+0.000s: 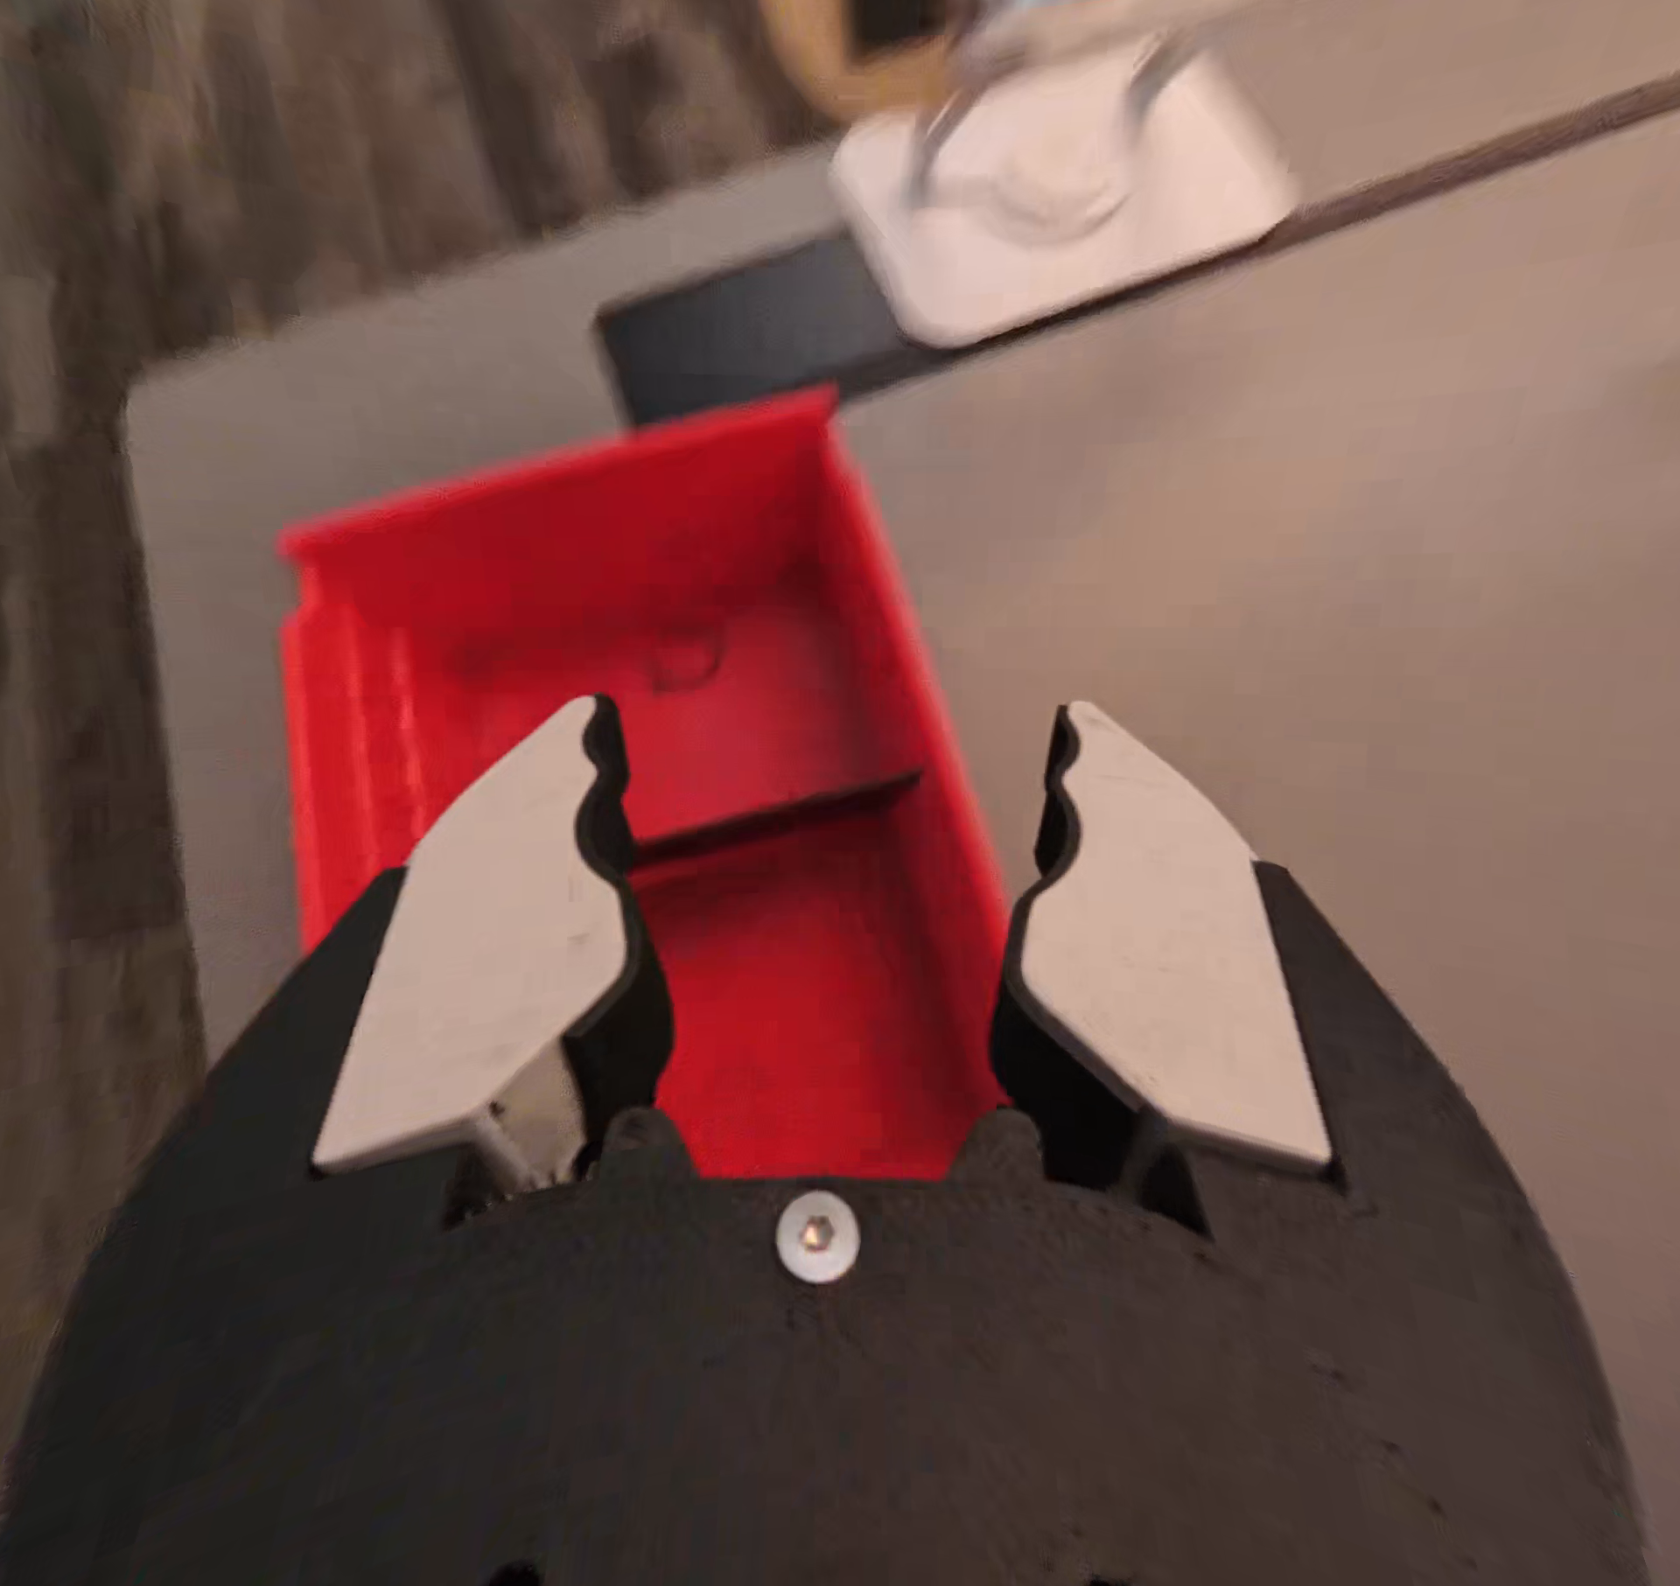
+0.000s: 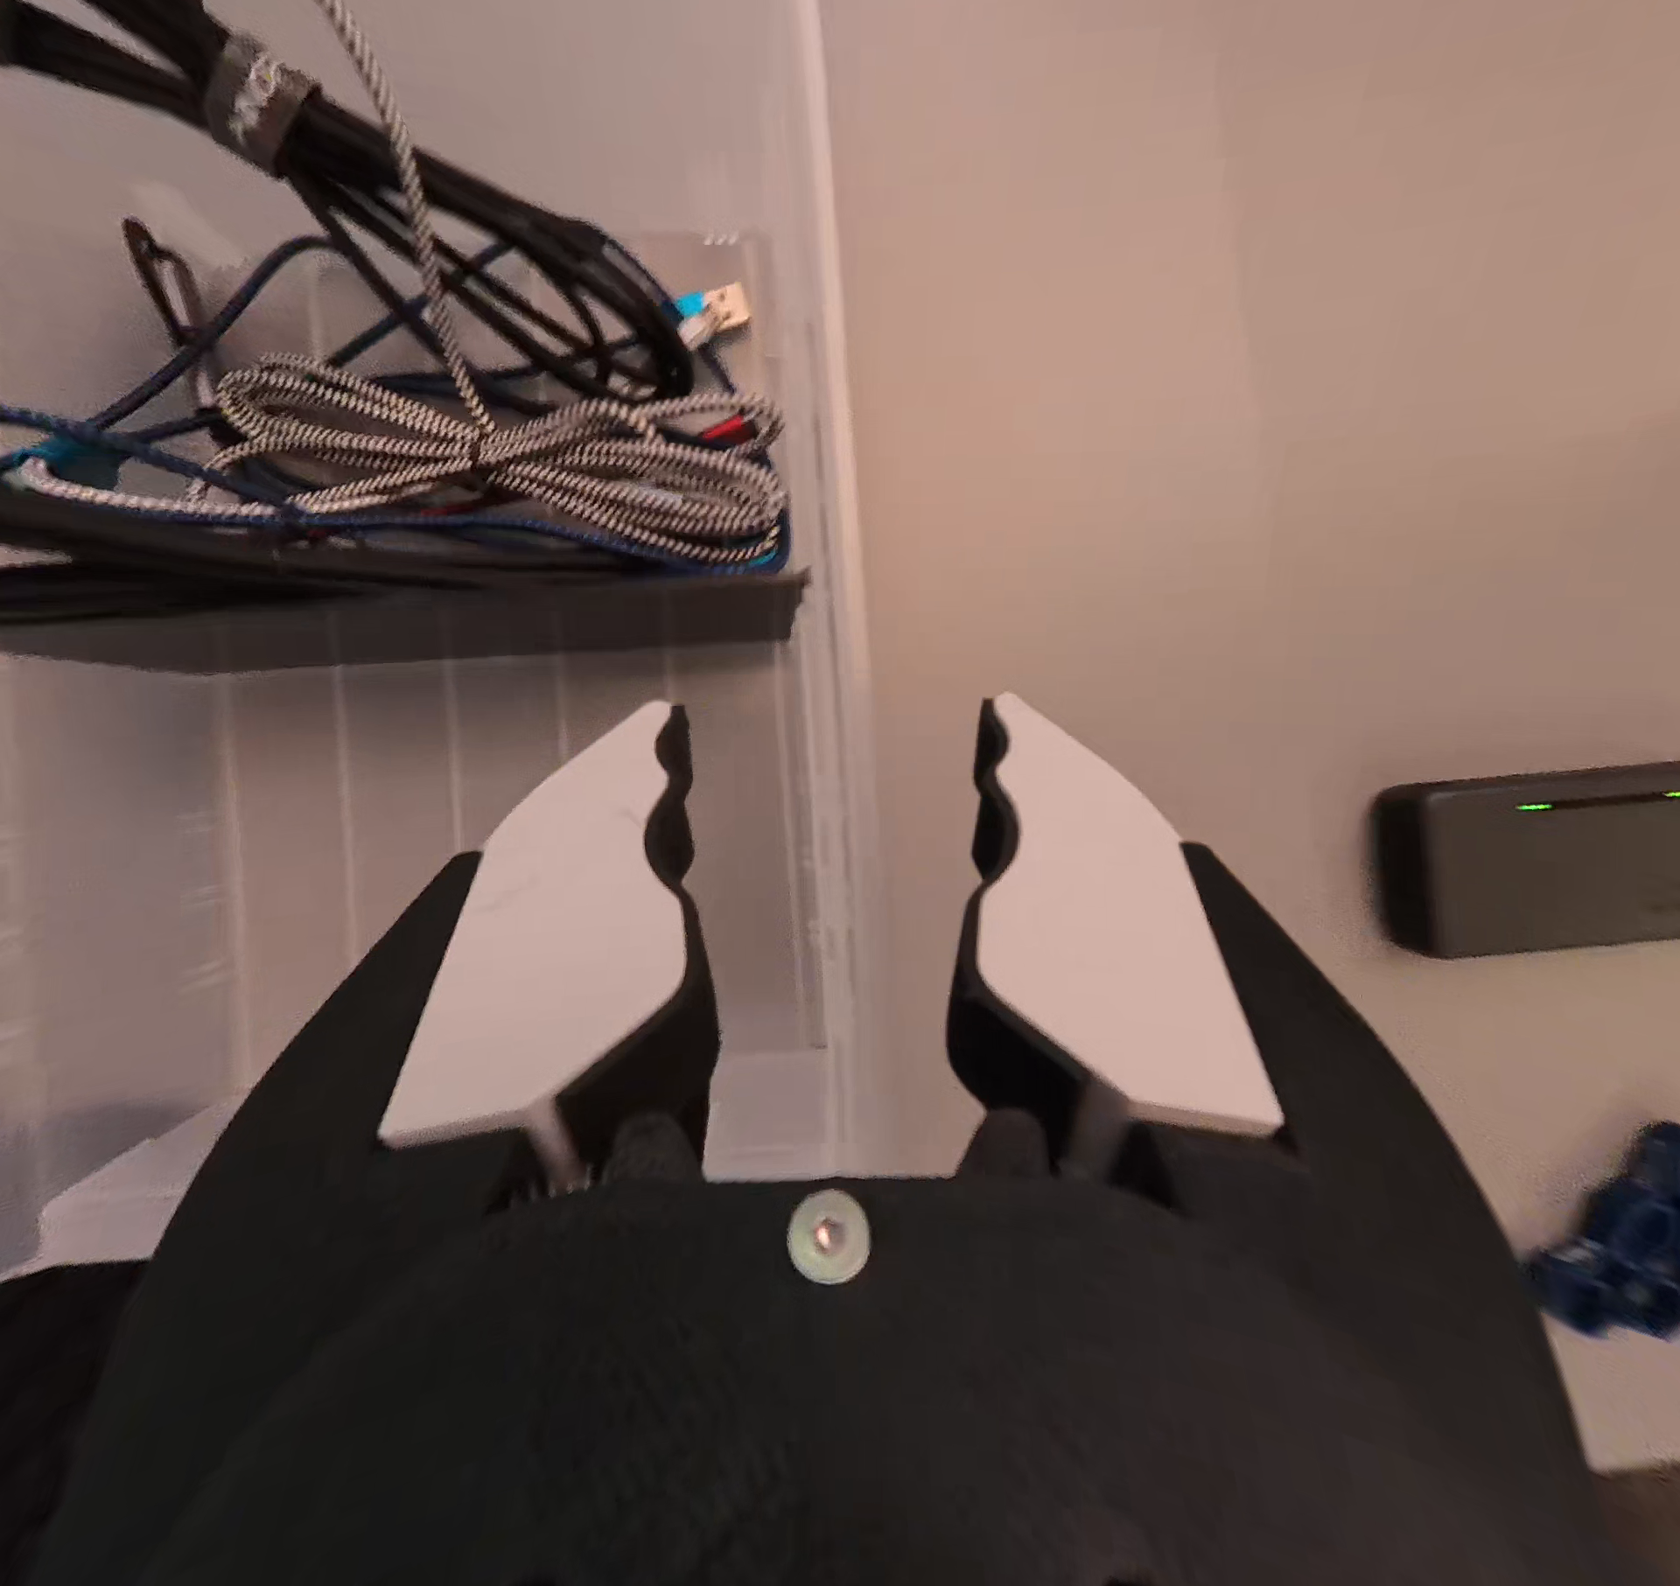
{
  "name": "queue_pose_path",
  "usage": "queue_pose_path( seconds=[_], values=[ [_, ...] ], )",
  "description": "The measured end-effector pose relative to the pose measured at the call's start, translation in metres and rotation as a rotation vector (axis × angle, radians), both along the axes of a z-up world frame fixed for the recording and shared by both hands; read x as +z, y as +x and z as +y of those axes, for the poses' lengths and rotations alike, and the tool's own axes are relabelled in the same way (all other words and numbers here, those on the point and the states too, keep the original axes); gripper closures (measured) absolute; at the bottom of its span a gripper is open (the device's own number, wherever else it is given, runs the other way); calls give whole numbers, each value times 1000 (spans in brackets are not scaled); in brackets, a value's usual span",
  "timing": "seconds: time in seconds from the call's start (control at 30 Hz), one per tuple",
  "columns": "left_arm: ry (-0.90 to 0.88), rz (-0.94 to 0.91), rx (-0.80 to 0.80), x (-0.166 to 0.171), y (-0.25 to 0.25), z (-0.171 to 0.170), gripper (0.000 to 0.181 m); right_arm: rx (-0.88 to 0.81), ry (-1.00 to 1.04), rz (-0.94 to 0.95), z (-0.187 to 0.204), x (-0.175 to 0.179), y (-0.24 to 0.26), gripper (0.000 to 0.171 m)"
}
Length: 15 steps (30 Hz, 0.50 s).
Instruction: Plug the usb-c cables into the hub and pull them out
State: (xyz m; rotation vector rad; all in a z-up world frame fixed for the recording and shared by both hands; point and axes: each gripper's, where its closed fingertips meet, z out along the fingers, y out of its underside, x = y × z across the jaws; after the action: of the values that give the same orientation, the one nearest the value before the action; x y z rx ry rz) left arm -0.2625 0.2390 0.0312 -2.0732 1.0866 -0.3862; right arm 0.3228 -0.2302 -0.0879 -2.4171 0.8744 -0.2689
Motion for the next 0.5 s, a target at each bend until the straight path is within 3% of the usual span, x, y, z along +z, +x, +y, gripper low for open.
queue_pose_path(
  seconds=[0.07, 0.1, 0.23, 0.43, 0.5],
  values=[
    [-104, 80, 115, -30, -43, 17, 97, 10, -23, 111, -3, -23, -12, 123],
    [-147, 95, 164, -44, -61, 23, 95, 15, -72, 183, -7, -30, -19, 140],
    [-220, 157, 301, -73, -115, 48, 98, -29, -73, 265, -8, -31, -19, 154],
    [-258, 170, 482, -88, -166, 64, 107, -43, -131, 321, 6, -36, -10, 148],
    [-306, 209, 506, -103, -177, 62, 107, -105, -63, 256, 16, -35, 1, 156]
  ],
)
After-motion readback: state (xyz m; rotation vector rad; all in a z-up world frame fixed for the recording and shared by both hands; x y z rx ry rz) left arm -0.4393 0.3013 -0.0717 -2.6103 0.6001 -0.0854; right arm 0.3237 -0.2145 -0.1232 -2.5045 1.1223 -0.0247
